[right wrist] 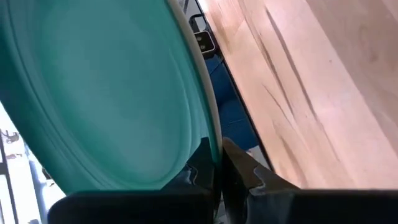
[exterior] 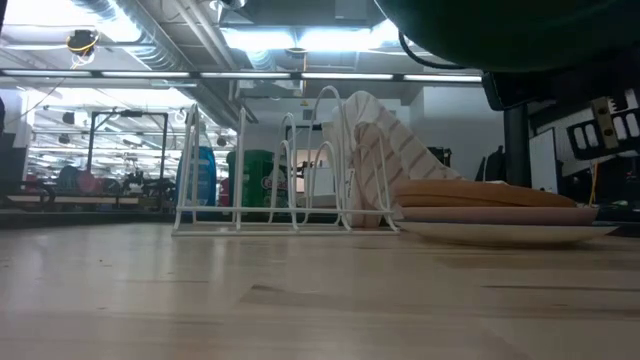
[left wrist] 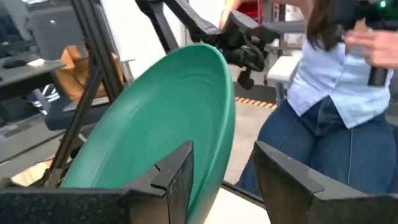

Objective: Sort dishes
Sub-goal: Put the green plate into the dish rack

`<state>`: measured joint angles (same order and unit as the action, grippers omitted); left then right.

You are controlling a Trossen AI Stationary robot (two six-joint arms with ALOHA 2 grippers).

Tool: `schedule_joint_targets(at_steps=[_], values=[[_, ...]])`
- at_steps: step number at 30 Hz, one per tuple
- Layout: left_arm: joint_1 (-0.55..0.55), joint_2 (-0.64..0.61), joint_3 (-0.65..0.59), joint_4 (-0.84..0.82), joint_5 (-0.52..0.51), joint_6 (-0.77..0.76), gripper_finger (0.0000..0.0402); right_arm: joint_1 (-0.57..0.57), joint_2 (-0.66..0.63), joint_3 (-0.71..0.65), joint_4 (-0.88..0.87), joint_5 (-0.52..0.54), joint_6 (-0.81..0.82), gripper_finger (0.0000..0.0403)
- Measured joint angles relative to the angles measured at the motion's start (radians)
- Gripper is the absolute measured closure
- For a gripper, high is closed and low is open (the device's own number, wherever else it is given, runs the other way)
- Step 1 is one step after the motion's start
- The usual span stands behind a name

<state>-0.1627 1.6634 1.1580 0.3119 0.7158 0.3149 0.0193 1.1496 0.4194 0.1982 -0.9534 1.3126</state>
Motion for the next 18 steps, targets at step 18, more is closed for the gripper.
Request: schedule_joint_targets(at_steps=[18], values=[[-0.032, 0.011, 0.0, 0.011, -0.106, 0.16, 0.0256, 0.0, 0.0, 0.0, 0.023, 0.05, 0.071, 0.0393]])
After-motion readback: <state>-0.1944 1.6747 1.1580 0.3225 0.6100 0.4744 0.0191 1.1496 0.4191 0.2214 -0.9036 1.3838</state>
